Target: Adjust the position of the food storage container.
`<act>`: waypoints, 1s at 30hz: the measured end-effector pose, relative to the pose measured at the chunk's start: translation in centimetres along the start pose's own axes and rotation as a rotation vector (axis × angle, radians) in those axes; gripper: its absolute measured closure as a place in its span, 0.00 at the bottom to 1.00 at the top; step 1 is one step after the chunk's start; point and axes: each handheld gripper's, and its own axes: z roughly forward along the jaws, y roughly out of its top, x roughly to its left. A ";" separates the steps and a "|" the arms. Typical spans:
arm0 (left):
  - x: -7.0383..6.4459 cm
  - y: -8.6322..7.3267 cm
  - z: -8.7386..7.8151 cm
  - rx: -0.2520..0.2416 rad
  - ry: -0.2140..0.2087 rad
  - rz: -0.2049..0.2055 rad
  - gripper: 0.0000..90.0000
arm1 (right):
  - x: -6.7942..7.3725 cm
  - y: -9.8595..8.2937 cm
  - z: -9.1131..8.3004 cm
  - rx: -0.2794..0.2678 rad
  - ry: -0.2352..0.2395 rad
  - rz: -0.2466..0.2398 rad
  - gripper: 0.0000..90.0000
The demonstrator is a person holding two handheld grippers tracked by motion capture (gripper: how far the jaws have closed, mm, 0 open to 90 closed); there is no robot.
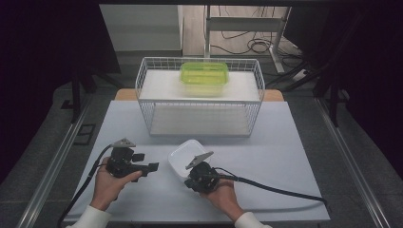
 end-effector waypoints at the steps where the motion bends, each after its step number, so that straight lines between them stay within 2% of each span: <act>1: 0.1 0.0 -0.1 -0.002 0.000 -0.003 0.27 | 0.0 0.1 0.1 -0.003 -0.002 0.002 0.99; 5: 0.2 0.0 -0.2 -0.005 0.004 -0.005 0.27 | -0.2 0.6 0.6 -0.017 -0.006 0.005 0.99; 7: 0.3 0.0 -0.3 -0.005 0.008 -0.004 0.27 | -0.5 0.9 0.9 -0.028 -0.003 0.026 0.99; 10: 0.4 0.0 -0.3 -0.003 0.009 -0.004 0.27 | -0.9 1.2 1.2 -0.037 -0.019 0.030 0.99; 20: 0.4 -0.1 -0.1 0.005 0.012 -0.002 0.27 | -1.1 1.9 1.7 -0.051 -0.024 0.020 0.99; 24: 0.3 -0.2 -0.1 0.004 0.012 -0.002 0.27 | -0.7 1.8 1.2 -0.050 -0.034 0.001 0.99; 25: 0.3 -0.2 -0.2 0.004 0.011 -0.002 0.27 | -0.4 1.5 0.7 -0.048 -0.041 -0.016 0.99; 30: 0.4 -0.2 -0.3 -0.004 0.010 -0.009 0.27 | -0.2 0.7 -0.7 -0.055 -0.048 -0.026 0.99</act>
